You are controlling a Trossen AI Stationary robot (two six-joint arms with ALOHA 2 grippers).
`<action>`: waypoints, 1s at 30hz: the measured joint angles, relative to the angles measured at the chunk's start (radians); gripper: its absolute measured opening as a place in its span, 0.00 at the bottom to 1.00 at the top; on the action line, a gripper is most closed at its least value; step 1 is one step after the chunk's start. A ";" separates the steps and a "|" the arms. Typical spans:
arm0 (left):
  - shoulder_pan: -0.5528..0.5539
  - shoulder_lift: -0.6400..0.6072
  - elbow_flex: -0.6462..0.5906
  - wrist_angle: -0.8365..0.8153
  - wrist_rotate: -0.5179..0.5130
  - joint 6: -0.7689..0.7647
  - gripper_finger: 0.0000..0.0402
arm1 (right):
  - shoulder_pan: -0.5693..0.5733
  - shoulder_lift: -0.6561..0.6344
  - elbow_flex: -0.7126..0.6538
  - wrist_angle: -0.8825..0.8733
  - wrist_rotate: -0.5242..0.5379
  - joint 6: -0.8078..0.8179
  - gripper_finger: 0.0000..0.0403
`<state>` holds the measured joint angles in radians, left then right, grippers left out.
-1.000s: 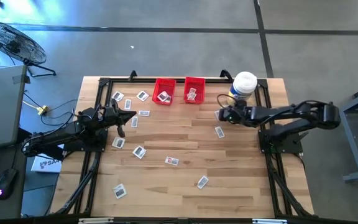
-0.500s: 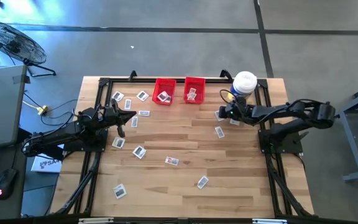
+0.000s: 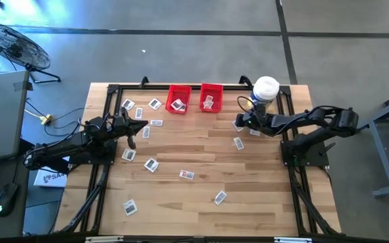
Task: Pick & Place First Aid Supplies
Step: Put the towelette pack into the left red bin
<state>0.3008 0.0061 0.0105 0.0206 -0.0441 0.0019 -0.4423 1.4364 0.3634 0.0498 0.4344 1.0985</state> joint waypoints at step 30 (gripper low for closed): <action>0.000 0.000 0.000 0.000 0.000 0.000 0.00 | 0.177 0.006 0.239 -0.225 0.074 -0.079 0.00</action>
<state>0.3008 0.0062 0.0105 0.0204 -0.0441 0.0020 -0.2650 1.4425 0.6024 -0.1757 0.5084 1.0190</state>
